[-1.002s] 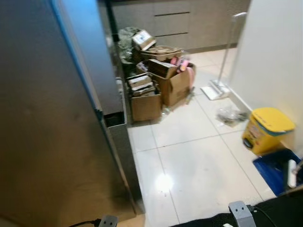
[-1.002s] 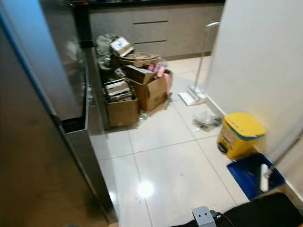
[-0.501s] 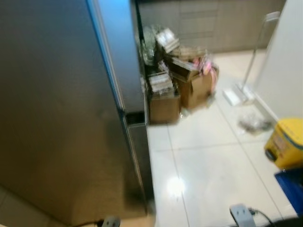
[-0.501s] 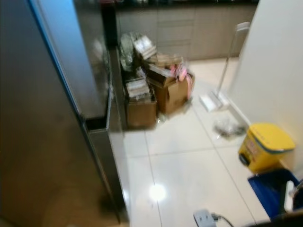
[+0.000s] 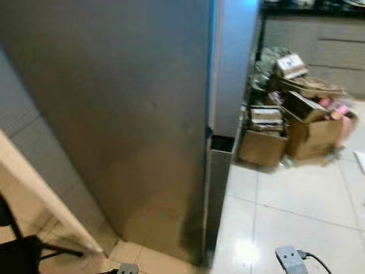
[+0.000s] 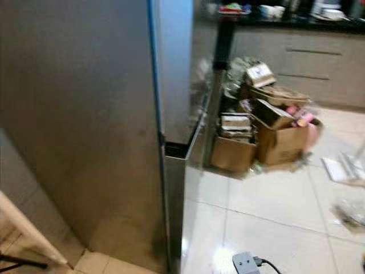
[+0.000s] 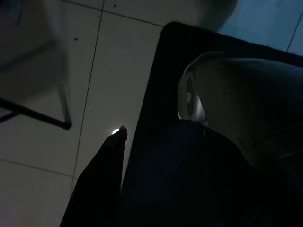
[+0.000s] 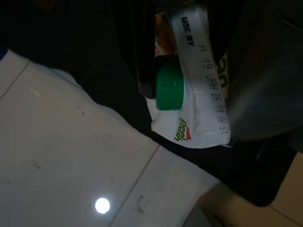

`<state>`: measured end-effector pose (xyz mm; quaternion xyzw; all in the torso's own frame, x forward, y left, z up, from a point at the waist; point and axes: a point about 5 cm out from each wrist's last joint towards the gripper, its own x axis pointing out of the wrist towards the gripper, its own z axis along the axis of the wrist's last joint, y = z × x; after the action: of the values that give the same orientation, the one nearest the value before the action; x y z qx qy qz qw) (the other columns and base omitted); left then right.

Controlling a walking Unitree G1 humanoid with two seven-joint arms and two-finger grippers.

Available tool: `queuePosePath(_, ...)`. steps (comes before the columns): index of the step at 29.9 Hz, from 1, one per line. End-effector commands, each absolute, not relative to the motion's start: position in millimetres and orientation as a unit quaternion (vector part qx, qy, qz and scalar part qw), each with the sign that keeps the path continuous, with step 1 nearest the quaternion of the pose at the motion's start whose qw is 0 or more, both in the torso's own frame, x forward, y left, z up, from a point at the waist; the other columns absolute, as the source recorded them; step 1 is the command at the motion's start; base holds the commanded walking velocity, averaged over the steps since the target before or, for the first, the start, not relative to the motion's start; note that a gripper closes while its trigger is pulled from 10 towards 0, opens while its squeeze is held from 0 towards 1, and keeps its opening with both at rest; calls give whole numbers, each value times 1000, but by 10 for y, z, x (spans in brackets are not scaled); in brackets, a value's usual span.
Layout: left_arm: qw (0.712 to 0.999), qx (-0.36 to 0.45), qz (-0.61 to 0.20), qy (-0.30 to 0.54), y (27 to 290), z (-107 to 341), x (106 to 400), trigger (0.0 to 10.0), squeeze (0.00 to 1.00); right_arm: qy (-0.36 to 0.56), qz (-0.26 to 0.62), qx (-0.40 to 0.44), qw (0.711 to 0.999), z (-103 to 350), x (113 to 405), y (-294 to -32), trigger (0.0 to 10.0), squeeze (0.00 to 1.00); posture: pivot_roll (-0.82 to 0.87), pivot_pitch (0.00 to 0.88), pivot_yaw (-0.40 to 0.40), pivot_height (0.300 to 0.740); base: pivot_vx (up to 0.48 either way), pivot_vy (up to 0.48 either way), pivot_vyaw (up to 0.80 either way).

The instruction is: Restocking fridge

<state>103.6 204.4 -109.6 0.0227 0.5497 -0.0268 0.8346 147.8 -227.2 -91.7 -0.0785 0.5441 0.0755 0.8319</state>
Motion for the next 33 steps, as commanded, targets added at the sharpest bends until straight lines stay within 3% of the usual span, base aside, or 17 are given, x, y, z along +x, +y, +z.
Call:
queuePosePath(1,833,17,-35,552,2001,-1103,1035,10000,0,545,80,-74,831,-924,1477,-2242,10000,0,-53,0,-30,740,0,0,719)
queuePosePath(11,832,15,-38,554,2005,-1105,1020,10000,0,554,83,-81,825,-936,1459,-2226,10000,0,-54,0,-31,740,0,0,240)
queuePosePath(33,831,9,-37,555,2006,-1109,1003,10000,0,556,93,-68,823,-946,1454,-2178,10000,0,-47,0,-37,740,0,-458,0)
